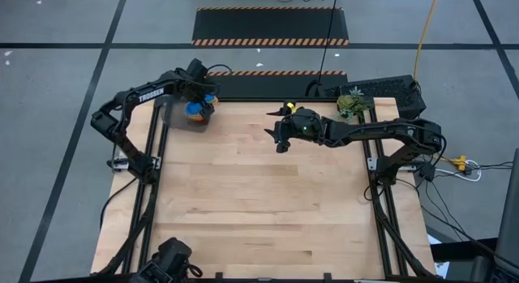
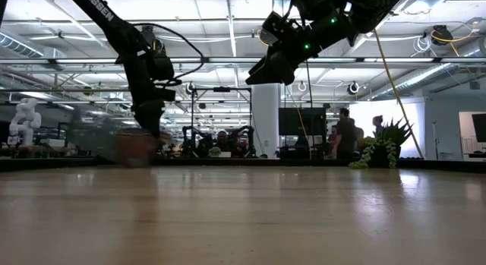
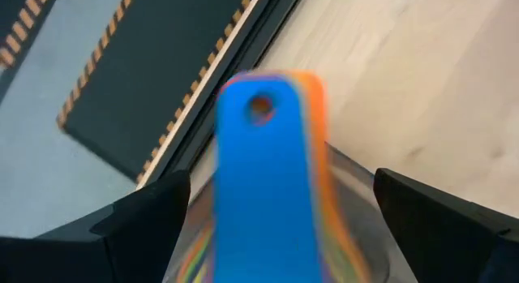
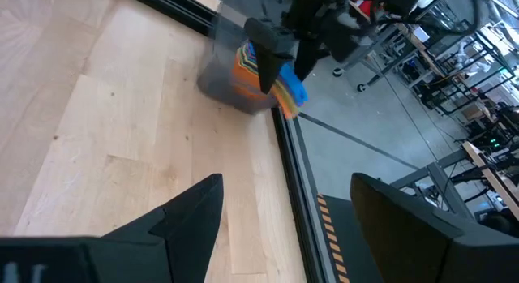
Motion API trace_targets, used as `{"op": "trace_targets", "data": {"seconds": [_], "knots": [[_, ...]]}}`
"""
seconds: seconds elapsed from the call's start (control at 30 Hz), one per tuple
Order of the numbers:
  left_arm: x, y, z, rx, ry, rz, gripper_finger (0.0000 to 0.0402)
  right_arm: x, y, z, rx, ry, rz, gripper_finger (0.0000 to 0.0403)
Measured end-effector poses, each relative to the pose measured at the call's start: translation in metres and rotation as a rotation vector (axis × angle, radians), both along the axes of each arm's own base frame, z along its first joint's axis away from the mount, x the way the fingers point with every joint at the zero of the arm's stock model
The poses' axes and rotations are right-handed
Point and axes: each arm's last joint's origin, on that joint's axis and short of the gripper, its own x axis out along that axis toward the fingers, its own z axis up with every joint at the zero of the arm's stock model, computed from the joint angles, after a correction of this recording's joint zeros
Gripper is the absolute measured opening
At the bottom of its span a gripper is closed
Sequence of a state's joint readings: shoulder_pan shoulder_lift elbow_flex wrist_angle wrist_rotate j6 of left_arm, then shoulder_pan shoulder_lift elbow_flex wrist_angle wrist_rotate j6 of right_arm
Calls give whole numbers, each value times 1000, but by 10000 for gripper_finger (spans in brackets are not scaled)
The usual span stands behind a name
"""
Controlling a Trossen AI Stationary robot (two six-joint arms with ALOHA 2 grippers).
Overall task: Nest measuring cups in basket
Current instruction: Adjust the stacked measuring cup into the black bin
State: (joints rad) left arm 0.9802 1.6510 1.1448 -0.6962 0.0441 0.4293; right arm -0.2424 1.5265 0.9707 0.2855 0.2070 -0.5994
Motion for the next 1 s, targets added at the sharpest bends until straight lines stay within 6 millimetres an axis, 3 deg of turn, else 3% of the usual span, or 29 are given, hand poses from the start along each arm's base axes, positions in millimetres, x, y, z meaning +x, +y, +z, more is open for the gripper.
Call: {"op": "trace_targets", "data": {"seconds": [0.67, 1.0], "knots": [[-7, 2, 3, 24, 15, 29, 392, 0, 0, 0, -3, 2, 1, 265], [-12, 1, 2, 48, 99, 177, 392, 0, 0, 0, -4, 2, 1, 265]]}}
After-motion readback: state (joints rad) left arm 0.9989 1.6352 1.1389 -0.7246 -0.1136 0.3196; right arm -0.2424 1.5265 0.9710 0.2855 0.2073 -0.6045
